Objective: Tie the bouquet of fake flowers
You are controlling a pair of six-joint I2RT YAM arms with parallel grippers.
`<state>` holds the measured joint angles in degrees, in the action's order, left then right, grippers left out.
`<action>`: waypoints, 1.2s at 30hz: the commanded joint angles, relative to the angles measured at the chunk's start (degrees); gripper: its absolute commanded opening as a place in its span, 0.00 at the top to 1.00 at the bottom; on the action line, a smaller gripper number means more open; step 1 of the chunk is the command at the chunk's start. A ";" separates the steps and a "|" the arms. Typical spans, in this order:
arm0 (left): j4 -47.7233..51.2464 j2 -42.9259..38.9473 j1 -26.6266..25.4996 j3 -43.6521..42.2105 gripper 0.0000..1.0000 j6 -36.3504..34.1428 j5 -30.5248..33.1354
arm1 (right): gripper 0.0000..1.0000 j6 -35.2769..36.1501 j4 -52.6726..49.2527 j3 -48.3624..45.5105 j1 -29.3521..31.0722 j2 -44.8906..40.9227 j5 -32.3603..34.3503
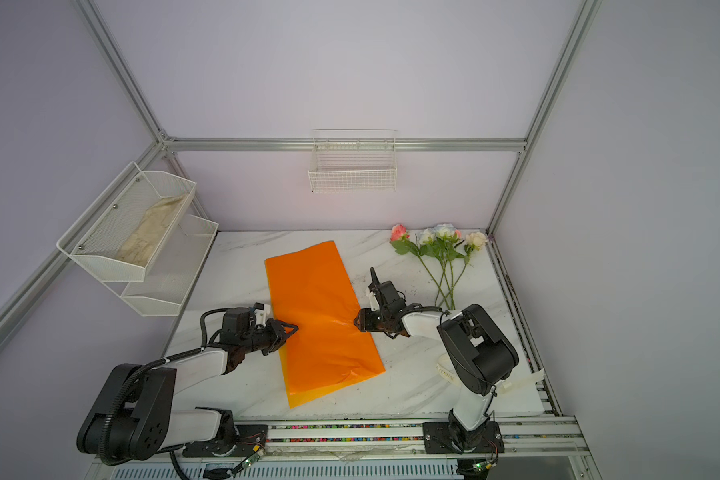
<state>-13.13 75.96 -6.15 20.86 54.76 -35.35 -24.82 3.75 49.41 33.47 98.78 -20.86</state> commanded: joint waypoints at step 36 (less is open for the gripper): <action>2.90 -9.70 -0.40 7.59 0.99 6.00 -2.18 | 0.38 50.08 18.50 -11.36 46.24 -15.72 46.62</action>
<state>-9.58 67.26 -6.20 23.62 59.55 -37.10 22.61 19.31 38.92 79.55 80.31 15.62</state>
